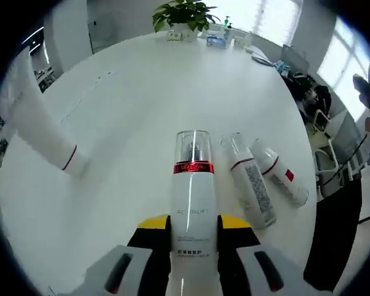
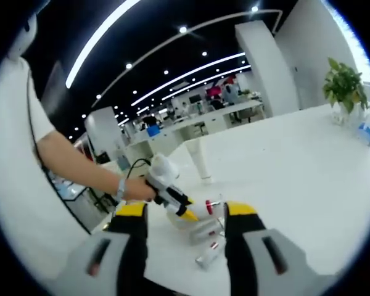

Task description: Arrange the skincare products in the storage area until every visible bottle or jar stands upright without overlapping.

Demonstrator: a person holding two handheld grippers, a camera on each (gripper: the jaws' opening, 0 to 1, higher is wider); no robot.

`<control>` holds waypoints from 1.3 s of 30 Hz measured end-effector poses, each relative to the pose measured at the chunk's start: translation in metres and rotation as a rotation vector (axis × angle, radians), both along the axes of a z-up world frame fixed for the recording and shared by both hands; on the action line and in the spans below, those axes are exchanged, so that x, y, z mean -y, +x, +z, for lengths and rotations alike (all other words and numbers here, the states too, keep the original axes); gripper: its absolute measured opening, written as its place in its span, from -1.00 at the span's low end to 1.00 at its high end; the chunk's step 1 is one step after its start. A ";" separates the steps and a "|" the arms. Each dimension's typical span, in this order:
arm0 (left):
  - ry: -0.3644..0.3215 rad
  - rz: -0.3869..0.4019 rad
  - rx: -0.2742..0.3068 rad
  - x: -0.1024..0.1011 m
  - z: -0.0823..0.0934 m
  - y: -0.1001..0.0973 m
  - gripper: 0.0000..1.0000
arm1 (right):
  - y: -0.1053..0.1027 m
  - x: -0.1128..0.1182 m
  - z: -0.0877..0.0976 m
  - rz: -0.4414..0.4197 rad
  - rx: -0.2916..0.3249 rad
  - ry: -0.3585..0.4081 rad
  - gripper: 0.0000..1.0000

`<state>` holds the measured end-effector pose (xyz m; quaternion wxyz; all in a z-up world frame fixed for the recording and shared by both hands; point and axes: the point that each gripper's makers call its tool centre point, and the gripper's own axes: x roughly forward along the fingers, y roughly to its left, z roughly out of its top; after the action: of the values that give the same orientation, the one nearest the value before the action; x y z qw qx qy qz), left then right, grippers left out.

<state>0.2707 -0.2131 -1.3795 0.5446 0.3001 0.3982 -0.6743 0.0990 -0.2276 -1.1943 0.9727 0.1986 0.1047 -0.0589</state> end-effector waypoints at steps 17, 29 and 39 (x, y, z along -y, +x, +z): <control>-0.427 0.239 -0.237 -0.009 0.127 -0.028 -0.48 | 0.075 -0.018 -0.002 0.098 0.033 0.222 0.00; -0.586 0.213 -0.188 -0.035 0.192 -0.053 -0.47 | 0.128 -0.019 0.036 0.082 0.095 0.424 -0.08; -0.617 0.206 -0.084 -0.044 0.204 -0.052 -0.47 | 0.154 -0.038 0.041 0.125 0.062 0.520 -0.39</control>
<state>0.2183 -0.1689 -1.1758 0.6583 0.0509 0.2256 -0.7164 0.2531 -0.1900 -1.1534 0.8935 0.4366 0.0985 0.0365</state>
